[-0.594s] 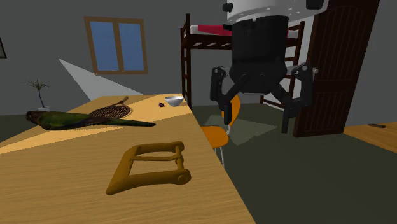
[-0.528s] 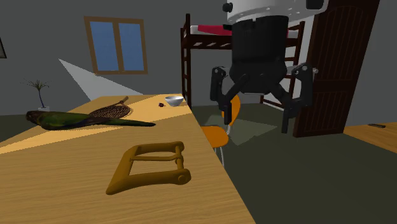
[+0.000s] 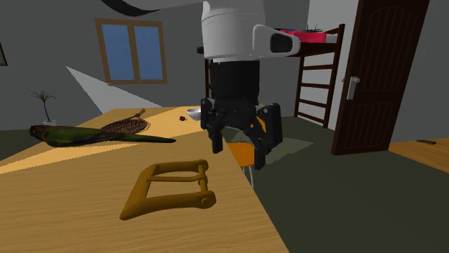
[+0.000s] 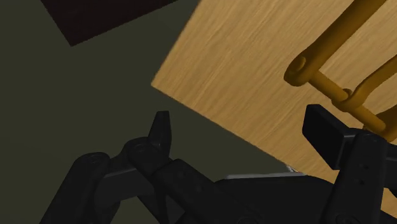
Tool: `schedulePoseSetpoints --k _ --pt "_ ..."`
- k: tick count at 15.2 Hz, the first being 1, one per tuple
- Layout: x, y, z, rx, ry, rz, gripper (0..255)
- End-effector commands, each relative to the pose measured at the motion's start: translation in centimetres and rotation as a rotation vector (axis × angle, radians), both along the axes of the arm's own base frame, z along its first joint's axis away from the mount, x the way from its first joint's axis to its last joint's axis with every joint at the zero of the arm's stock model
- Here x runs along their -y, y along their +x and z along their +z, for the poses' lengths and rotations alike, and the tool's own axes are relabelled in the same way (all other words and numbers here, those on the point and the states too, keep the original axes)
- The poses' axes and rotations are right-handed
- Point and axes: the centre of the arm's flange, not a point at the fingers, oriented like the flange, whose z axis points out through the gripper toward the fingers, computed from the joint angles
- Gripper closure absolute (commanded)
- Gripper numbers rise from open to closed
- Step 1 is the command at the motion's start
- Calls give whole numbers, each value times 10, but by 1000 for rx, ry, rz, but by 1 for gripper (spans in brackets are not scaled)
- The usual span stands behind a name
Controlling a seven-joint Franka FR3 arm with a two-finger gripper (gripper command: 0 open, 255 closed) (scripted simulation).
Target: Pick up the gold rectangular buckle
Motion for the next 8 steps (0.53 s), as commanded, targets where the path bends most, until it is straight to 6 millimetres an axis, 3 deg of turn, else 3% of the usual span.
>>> schedulePoseSetpoints --k 1,8 --pt "-23 1 -13 -2 10 -71 0" --pt "-101 21 -53 -8 42 -298 0"
